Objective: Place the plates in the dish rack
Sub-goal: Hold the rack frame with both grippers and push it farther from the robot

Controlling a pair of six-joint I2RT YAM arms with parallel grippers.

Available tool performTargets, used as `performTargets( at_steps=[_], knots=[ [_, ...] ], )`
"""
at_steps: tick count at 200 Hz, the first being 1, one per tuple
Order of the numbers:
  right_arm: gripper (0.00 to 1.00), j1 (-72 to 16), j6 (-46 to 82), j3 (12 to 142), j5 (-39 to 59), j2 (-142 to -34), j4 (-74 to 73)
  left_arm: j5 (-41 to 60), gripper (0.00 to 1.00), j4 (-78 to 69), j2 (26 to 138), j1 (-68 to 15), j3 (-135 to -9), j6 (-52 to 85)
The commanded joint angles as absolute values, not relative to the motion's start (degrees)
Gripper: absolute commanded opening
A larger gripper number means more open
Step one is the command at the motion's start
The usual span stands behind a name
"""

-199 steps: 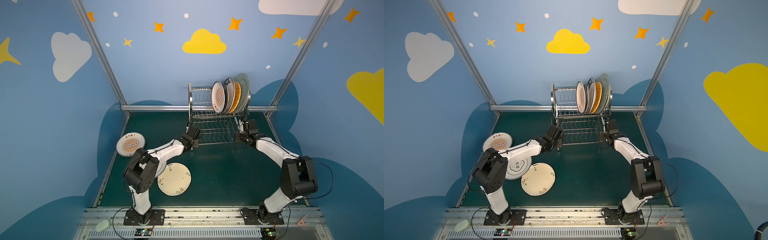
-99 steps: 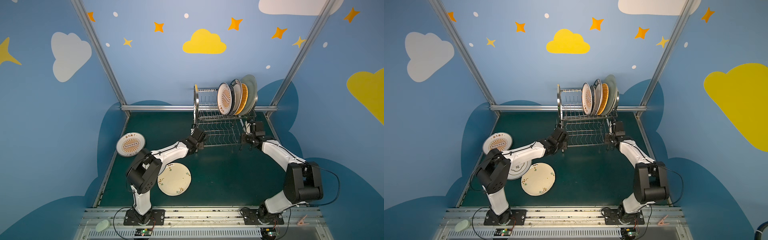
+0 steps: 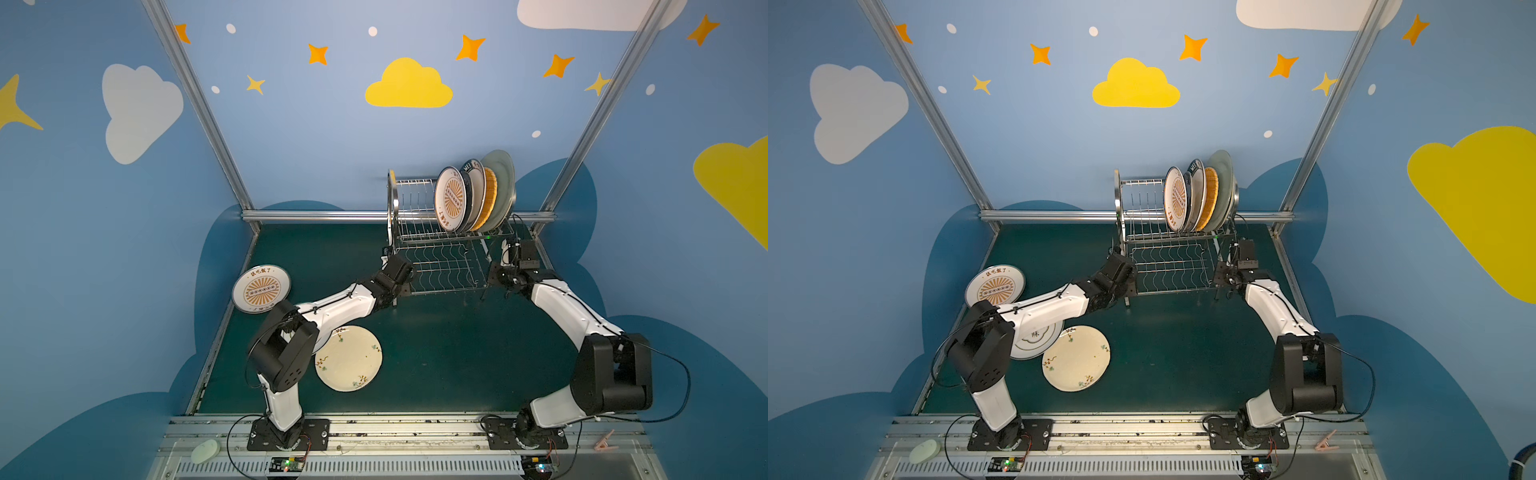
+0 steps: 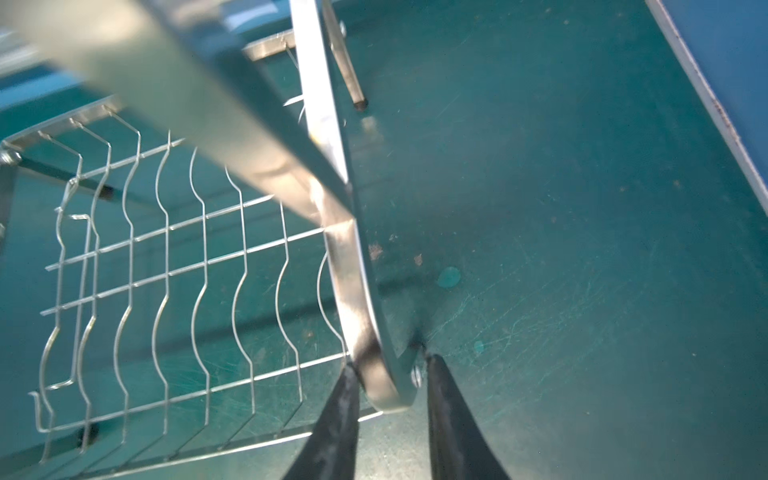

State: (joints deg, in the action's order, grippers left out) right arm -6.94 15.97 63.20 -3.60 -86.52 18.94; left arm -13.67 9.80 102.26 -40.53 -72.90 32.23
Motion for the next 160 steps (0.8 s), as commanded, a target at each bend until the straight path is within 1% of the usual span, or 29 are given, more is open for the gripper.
performTargets(
  at_steps=[1,10,26,39,52,78,105,140,160],
  knots=[
    [0.3,-6.5,18.0,66.4,-3.1,-85.7,22.8,-16.0,0.42,10.9,99.0,-40.6,-73.2,33.4],
    [0.32,-6.4,18.5,66.8,-2.8,-85.7,23.5,-16.5,0.43,11.6,98.6,-40.7,-73.2,33.3],
    [0.33,-6.4,19.4,67.0,-2.4,-85.3,24.3,-16.8,0.47,12.7,97.5,-40.4,-73.1,33.2],
    [0.38,-6.5,20.1,67.0,-1.8,-84.6,24.7,-16.5,0.5,13.3,96.3,-40.2,-72.5,33.1],
    [0.4,-6.5,20.4,67.0,-1.0,-83.8,25.0,-16.1,0.51,14.1,94.9,-40.1,-72.0,33.0],
    [0.5,-6.5,21.1,66.2,0.2,-82.3,24.4,-14.3,0.55,15.0,91.8,-39.6,-70.4,33.2],
    [0.58,-6.5,21.6,65.2,1.2,-80.5,24.0,-12.6,0.58,16.5,88.2,-39.2,-68.5,33.5],
    [0.68,-6.5,22.2,63.1,2.5,-76.4,23.5,-10.7,0.62,19.3,80.8,-38.5,-64.8,34.4],
    [0.74,-6.5,23.3,61.6,3.6,-73.1,23.7,-9.6,0.68,22.1,74.6,-38.2,-62.0,34.4]
  ],
)
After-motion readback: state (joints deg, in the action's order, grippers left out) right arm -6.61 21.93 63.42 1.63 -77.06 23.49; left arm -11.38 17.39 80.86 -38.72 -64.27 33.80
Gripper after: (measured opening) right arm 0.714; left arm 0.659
